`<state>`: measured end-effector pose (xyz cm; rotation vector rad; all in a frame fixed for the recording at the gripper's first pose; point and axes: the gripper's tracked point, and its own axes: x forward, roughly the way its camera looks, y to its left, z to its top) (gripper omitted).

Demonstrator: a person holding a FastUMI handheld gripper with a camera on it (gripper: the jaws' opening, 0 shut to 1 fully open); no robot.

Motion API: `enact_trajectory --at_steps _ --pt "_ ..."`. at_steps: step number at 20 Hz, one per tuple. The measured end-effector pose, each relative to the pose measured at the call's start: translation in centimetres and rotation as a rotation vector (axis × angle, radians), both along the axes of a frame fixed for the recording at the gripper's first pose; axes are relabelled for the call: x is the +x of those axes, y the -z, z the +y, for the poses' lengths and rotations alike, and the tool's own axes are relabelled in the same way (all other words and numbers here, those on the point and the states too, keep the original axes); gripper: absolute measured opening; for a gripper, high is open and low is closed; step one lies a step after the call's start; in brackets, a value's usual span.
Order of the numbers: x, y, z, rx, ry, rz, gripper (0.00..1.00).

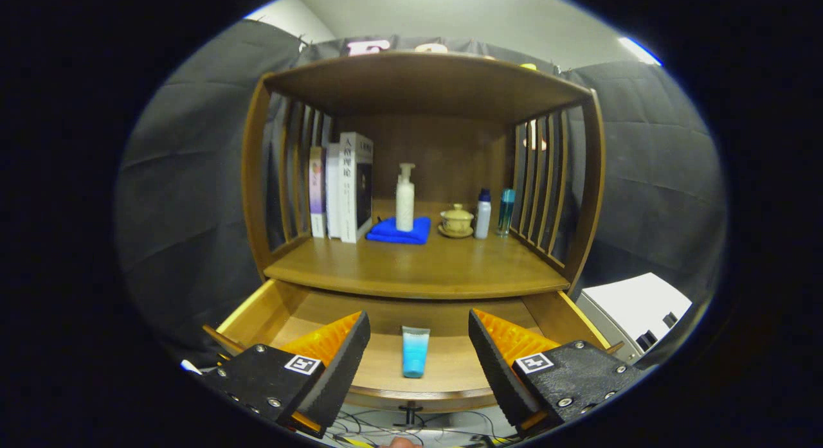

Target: Pull open the drawer, take out the items inside it, and place them on the countertop above the cabinet.

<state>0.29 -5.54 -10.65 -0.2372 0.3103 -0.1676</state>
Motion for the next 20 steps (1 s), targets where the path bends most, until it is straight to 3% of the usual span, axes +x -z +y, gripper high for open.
enact_trajectory --at_steps 5,10,14,20 --pt "3.2 5.2 -2.2 -0.046 0.124 0.251 0.94" --pt "4.7 10.4 -1.6 0.085 0.190 0.414 0.95" --pt "5.3 12.2 -3.0 0.126 0.296 0.517 0.95" --pt "5.0 16.0 -3.9 0.186 0.356 0.698 0.94"
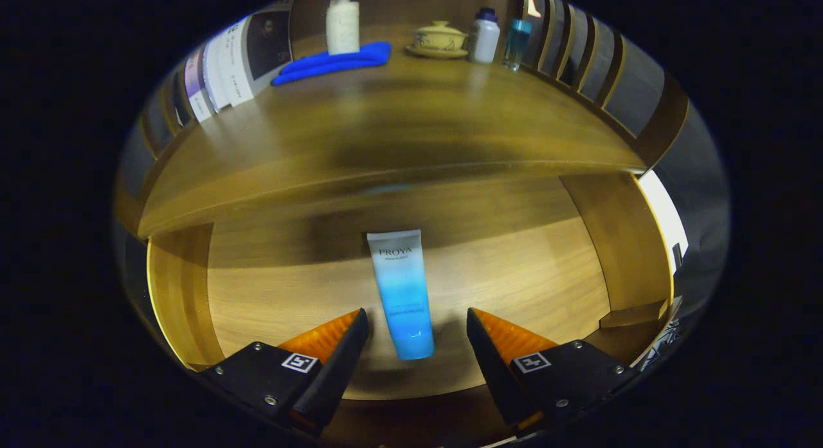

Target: Pull open the drawer, take out the items inside it, and place them on the countertop above the cabinet.

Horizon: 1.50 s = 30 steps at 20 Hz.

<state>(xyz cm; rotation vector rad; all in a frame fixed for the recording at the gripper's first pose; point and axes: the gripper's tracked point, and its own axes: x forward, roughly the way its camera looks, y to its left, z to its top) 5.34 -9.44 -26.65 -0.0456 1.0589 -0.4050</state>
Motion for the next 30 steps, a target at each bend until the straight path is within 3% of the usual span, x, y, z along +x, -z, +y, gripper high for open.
enact_trajectory --at_steps 4,10,13,15,16,18,21,30 --pt "-0.3 0.9 -0.5 -0.013 -0.018 0.091 0.90" --pt "0.0 1.5 -0.1 0.081 0.012 0.090 0.79" --pt "0.1 1.6 0.0 0.100 0.023 0.090 0.68" --pt "0.1 1.5 0.3 0.098 0.020 0.086 0.67" --pt "0.2 1.7 0.4 0.092 0.017 0.082 0.64" --pt "0.1 1.6 0.4 0.088 0.022 0.072 0.49" --pt "0.0 1.4 0.5 0.078 0.018 0.042 0.42" --pt "-1.4 -0.7 0.4 -0.026 -0.052 0.019 0.39"
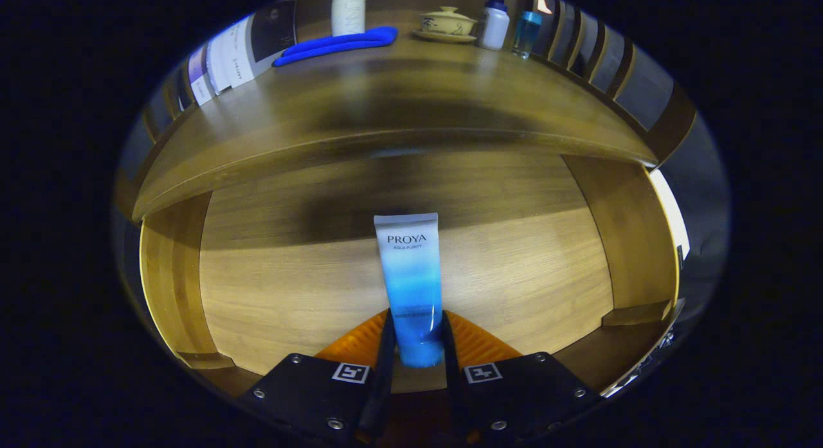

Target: Pull open the drawer, take out the items inside it, and place them on the countertop above the cabinet.

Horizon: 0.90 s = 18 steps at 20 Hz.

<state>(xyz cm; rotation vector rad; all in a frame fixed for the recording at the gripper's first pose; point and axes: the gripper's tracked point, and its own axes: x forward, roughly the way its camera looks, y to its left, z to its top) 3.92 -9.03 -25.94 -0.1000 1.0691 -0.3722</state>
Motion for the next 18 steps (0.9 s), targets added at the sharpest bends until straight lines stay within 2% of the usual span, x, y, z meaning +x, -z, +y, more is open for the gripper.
enact_trajectory --at_steps 11,18 --pt "-2.3 -5.5 1.9 -0.125 -0.099 -0.072 0.39" --pt "-3.9 -9.0 2.2 -0.172 -0.104 -0.106 0.39"
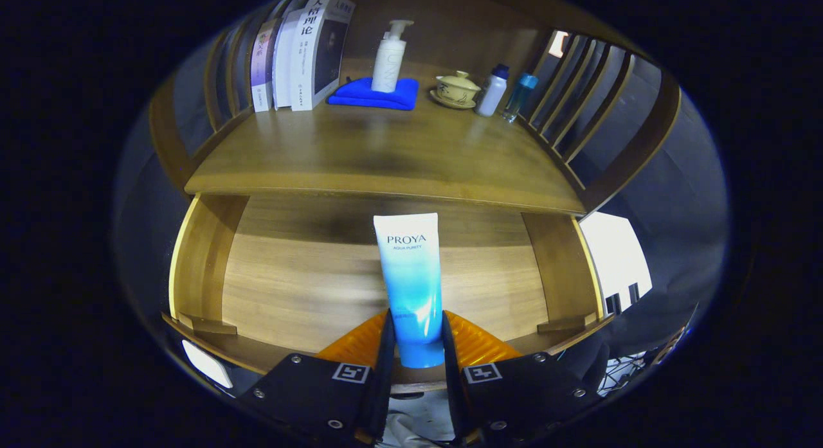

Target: Pull open the drawer, take out the items inside it, and place them on the countertop above the cabinet.

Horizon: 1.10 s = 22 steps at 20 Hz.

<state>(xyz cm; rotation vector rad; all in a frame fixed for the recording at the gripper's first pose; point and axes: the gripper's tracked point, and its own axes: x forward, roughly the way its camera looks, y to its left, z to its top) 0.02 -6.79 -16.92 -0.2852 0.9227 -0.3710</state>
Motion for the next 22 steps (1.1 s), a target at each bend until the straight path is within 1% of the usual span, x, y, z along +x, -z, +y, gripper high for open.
enact_trajectory --at_steps 4,8,11,18,22 --pt "0.8 -2.1 0.0 -0.005 -0.002 -0.047 0.39" --pt "4.1 -4.0 -0.4 0.006 -0.017 -0.099 0.39" --pt "7.5 -5.0 -0.6 0.011 -0.040 -0.128 0.39" --pt "14.1 -4.8 -1.8 0.027 -0.089 -0.153 0.39" --pt "16.6 -4.3 -3.1 0.043 -0.091 -0.167 0.39"
